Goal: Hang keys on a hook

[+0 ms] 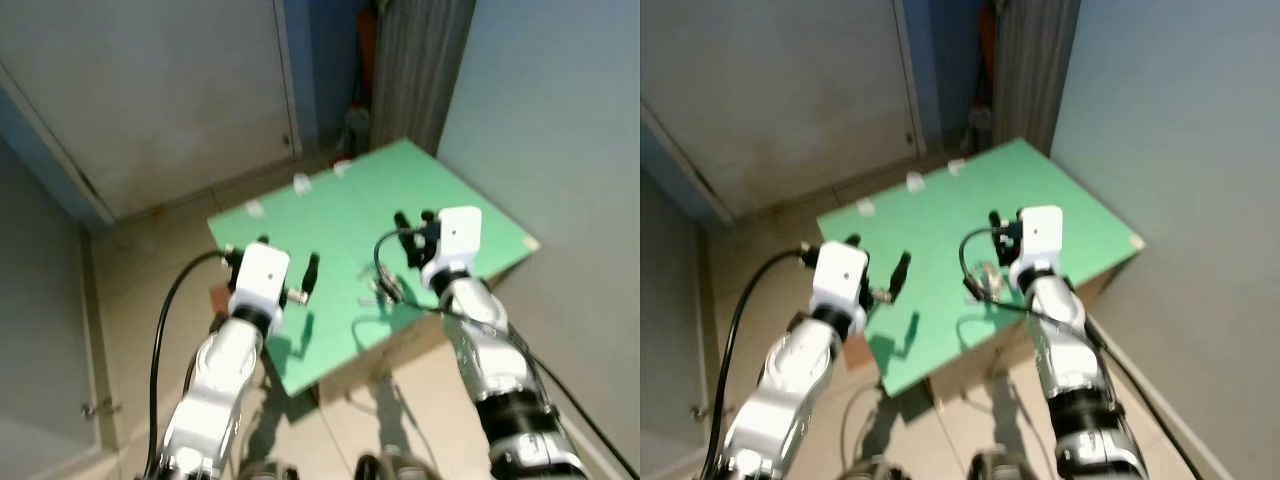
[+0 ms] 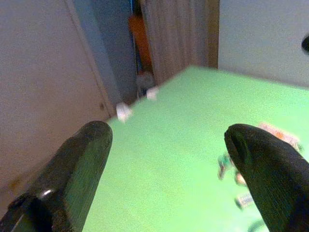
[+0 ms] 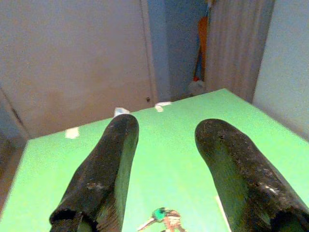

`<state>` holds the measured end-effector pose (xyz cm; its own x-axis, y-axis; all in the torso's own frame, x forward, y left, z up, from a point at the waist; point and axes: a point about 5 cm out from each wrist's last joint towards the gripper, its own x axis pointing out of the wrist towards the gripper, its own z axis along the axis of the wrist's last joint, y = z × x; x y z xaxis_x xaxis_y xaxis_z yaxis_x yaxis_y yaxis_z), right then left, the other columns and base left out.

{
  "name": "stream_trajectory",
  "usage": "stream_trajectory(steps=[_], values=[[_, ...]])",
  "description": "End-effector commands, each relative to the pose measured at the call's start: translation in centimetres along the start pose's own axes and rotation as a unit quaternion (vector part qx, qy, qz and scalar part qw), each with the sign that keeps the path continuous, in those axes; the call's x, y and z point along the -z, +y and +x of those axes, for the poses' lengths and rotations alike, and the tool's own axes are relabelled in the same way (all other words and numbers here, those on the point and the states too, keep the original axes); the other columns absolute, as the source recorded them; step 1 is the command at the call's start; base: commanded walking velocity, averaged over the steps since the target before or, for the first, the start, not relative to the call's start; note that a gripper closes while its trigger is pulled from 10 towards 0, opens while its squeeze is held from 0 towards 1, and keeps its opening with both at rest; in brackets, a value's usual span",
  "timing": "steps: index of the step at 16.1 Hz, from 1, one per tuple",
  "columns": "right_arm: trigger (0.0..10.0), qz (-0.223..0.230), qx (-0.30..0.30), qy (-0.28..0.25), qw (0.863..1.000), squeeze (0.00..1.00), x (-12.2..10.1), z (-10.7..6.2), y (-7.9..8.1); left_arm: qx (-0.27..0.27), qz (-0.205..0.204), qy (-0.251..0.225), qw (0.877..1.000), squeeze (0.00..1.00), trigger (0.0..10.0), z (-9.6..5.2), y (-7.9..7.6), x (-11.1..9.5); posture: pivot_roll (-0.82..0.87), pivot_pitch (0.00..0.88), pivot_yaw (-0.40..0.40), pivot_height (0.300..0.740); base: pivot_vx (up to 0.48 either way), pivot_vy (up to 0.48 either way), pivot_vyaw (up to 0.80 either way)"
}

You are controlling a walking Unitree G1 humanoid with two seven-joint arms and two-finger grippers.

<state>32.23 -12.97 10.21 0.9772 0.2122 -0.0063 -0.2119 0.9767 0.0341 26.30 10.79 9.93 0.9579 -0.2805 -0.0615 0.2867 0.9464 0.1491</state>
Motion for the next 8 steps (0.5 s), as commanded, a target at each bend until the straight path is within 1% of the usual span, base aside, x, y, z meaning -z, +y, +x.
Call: stream_trajectory(steps=[1, 2, 3, 4, 6, 8], values=[[10.0, -0.003, -0.012, -0.007, 1.0, 1.0, -0.38, 0.47, 0.75, -0.02, -0.007, 0.004, 1.0, 0.0, 10.0, -0.05, 0.83, -0.05, -0.06, 0.088, 0.102, 0.74, 0.409, -0.251, 0.0], [10.0, -0.007, -0.014, 0.0, 1.0, 0.95, -0.21, 0.55, 0.86, -0.032, -0.014, 0.011, 0.999, 0.0, 10.0, -0.08, 1.15, 0.12, -0.06, 0.092, 0.1, 0.74, 0.315, 0.247, 0.0], [10.0, -0.007, -0.016, 0.004, 1.0, 0.0, -0.07, 0.53, 0.89, -0.035, -0.016, 0.016, 0.999, 0.0, 10.0, -0.16, 1.32, 0.27, -0.06, 0.094, 0.098, 0.74, 0.0, 0.42, 0.0], [10.0, -0.009, -0.013, 0.009, 1.0, 0.0, 0.11, 0.48, 0.82, -0.037, -0.016, 0.018, 0.999, 0.0, 10.0, -0.25, 1.38, 0.33, -0.06, 0.097, 0.097, 0.74, 0.24, 0.416, 0.0], [10.0, -0.005, -0.016, 0.012, 1.0, 0.0, 0.27, 0.37, 0.82, -0.038, -0.016, 0.02, 0.999, 0.0, 10.0, -0.35, 1.43, 0.39, -0.06, 0.097, 0.094, 0.74, 0.358, 0.319, 0.0], [10.0, -0.005, -0.016, 0.011, 1.0, 0.0, 0.33, 0.34, 0.89, -0.039, -0.022, 0.02, 0.999, 0.0, 10.0, -0.42, 1.4, 0.34, -0.06, 0.097, 0.093, 0.74, 0.456, 0.0, 0.0]])
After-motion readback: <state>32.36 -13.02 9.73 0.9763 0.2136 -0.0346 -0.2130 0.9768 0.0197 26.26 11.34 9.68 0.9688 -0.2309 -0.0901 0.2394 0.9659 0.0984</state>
